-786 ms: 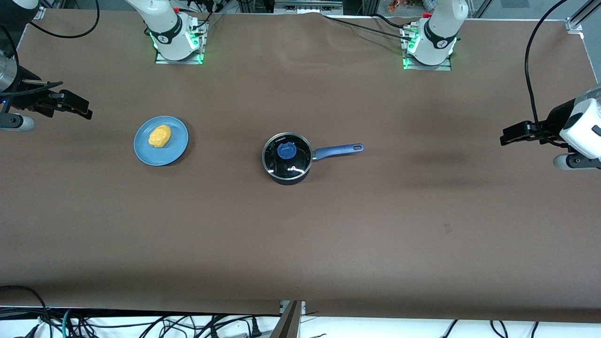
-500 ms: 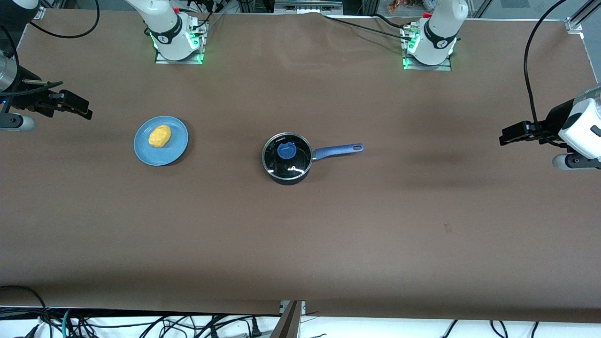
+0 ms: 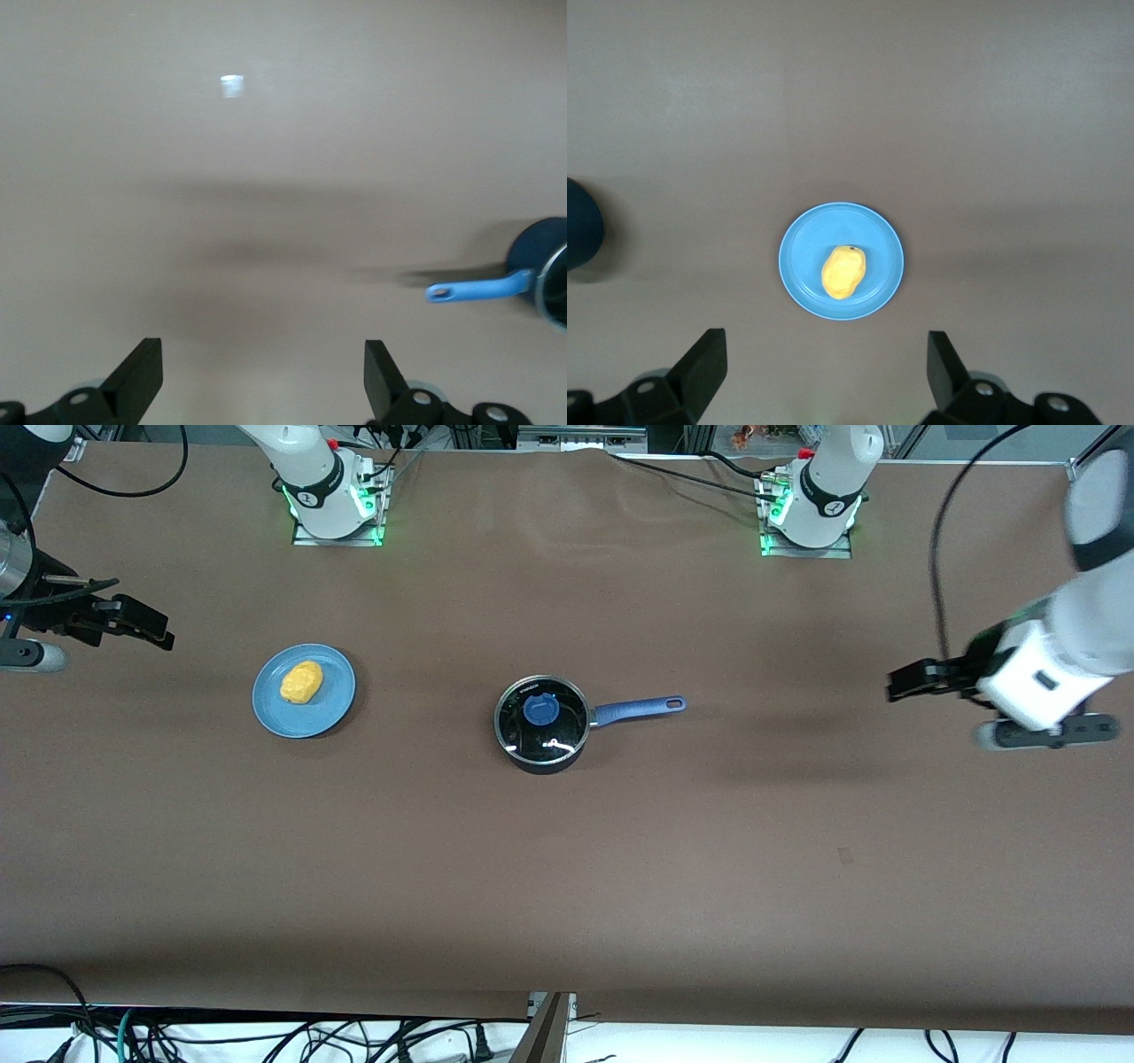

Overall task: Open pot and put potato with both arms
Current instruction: 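Move the left gripper toward the glass lid on the black pot, then lower the left gripper and grasp the blue knob of the lid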

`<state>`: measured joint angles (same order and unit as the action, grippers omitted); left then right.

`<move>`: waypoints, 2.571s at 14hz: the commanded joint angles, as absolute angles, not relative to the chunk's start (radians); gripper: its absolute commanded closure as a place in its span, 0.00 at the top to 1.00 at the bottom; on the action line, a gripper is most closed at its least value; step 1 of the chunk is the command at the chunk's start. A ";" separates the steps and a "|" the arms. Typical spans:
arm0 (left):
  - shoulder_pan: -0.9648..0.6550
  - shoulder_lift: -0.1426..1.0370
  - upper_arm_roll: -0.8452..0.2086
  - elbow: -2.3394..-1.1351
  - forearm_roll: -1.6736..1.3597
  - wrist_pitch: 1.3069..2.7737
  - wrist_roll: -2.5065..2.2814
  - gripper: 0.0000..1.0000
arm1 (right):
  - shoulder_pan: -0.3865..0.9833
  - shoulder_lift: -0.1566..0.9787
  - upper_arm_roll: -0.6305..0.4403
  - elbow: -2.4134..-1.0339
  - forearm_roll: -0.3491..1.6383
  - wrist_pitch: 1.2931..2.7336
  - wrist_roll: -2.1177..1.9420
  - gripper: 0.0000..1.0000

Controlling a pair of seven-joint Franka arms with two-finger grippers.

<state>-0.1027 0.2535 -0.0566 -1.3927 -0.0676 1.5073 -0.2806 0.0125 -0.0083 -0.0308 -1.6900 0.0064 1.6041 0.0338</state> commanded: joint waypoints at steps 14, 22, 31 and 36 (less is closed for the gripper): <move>-0.744 0.759 -0.034 -1.177 -0.060 2.009 -1.012 1.00 | -0.002 -0.028 -0.018 -1.707 0.000 1.598 0.044 1.00; -0.830 0.804 -0.034 -1.207 0.018 2.042 -1.074 1.00 | -0.002 -0.026 -0.021 -1.712 -0.005 1.580 0.045 1.00; -0.827 0.816 -0.034 -1.210 0.051 2.071 -1.081 0.89 | -0.003 -0.009 -0.021 -1.706 -0.002 1.540 0.046 1.00; -0.825 0.815 -0.034 -1.210 0.052 2.069 -1.081 0.54 | -0.005 0.003 -0.029 -1.697 0.003 1.563 0.044 1.00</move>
